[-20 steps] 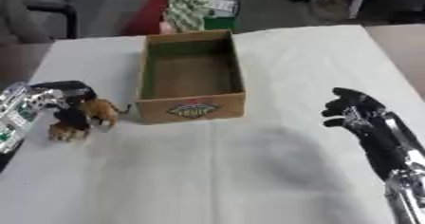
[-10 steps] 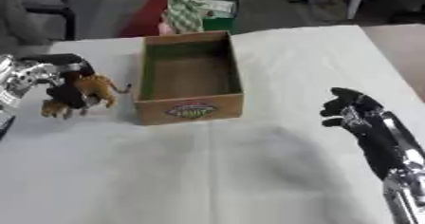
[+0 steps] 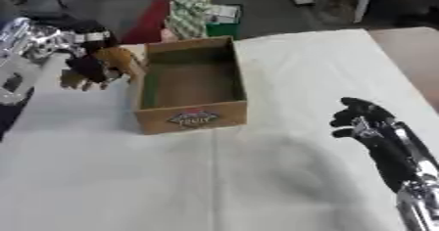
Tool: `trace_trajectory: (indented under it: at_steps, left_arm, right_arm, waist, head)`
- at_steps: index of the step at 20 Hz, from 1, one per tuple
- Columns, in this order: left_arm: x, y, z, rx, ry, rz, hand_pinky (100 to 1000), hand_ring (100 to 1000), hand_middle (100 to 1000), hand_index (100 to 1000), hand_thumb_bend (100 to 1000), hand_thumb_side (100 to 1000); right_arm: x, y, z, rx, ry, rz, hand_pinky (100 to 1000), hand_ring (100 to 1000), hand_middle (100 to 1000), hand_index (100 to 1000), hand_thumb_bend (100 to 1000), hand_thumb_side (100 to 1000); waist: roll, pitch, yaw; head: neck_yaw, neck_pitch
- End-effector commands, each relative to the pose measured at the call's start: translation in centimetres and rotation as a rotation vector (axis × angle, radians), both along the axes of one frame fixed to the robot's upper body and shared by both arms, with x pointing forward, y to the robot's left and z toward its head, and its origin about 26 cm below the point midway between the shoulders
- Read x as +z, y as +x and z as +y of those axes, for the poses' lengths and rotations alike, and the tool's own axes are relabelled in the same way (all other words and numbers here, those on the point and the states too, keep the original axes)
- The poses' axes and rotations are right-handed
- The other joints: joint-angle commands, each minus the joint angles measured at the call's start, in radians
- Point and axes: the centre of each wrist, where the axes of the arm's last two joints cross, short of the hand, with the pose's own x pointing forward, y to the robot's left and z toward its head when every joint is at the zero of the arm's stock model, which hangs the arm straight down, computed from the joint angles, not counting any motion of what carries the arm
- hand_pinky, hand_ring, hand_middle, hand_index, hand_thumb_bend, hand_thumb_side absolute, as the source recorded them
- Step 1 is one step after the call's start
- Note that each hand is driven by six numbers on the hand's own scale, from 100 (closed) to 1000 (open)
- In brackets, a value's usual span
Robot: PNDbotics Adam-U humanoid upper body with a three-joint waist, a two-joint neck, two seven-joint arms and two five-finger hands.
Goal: Pick up objects on the table and place them in the box.
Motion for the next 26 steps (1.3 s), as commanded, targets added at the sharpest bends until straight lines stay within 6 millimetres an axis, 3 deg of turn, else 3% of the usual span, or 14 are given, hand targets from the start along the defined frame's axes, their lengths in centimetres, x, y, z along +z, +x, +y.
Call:
trace_trajectory:
  at_steps: [1,8,14,18,19,23,24,26]
  left_arm:
    - [0.8,0.6,-1.4,-0.001,0.001,-0.066,542,357,296,477,100,232]
    - [-2.8,2.3,-3.4,0.074,-0.025,-0.102,539,354,295,481,100,225]
    - [-5.8,3.2,-3.7,0.180,-0.033,-0.186,549,375,320,507,100,195]
    - [-7.5,3.2,-3.8,0.183,-0.030,-0.190,603,475,422,594,100,177]
    - [-7.9,3.2,-3.8,0.178,-0.029,-0.179,633,538,494,652,100,169]
    - [-8.4,3.1,-3.7,0.158,-0.013,-0.113,715,703,673,795,323,162]
    - [-8.3,3.1,-3.6,0.155,-0.007,-0.095,726,725,698,814,360,194]
    - [-7.9,3.1,-3.4,0.155,-0.004,-0.079,763,779,762,848,442,358]
  right_arm:
    - [0.9,0.2,-0.1,0.013,-0.028,-0.025,636,680,616,820,100,536]
    - [1.1,0.4,0.4,0.040,-0.032,-0.028,636,680,616,820,100,538]
    - [1.1,0.5,0.7,0.059,-0.035,-0.029,636,680,616,819,100,539]
    - [1.2,0.5,0.8,0.060,-0.034,-0.030,635,680,616,819,100,540]
    - [1.2,0.6,0.8,0.059,-0.034,-0.030,636,680,616,819,100,540]
    - [1.1,0.6,0.8,0.059,-0.032,-0.030,636,680,617,819,100,540]
    - [1.1,0.6,0.8,0.058,-0.033,-0.030,636,680,617,819,100,540]
    - [1.1,0.6,0.8,0.057,-0.032,-0.030,636,680,617,819,100,540]
  waist:
    - [-0.003,-0.011,-0.009]
    - [-0.003,-0.001,-0.048]
    - [-0.002,0.005,-0.071]
    - [-0.003,0.007,-0.074]
    - [-0.003,0.007,-0.074]
    - [-0.003,0.008,-0.072]
    - [-0.004,0.007,-0.072]
    - [-0.004,0.007,-0.071]
  head:
    - [0.012,-0.018]
    - [0.040,-0.033]
    - [0.054,-0.041]
    - [0.048,-0.043]
    - [0.047,-0.044]
    - [0.044,-0.046]
    - [0.044,-0.047]
    - [0.042,-0.048]
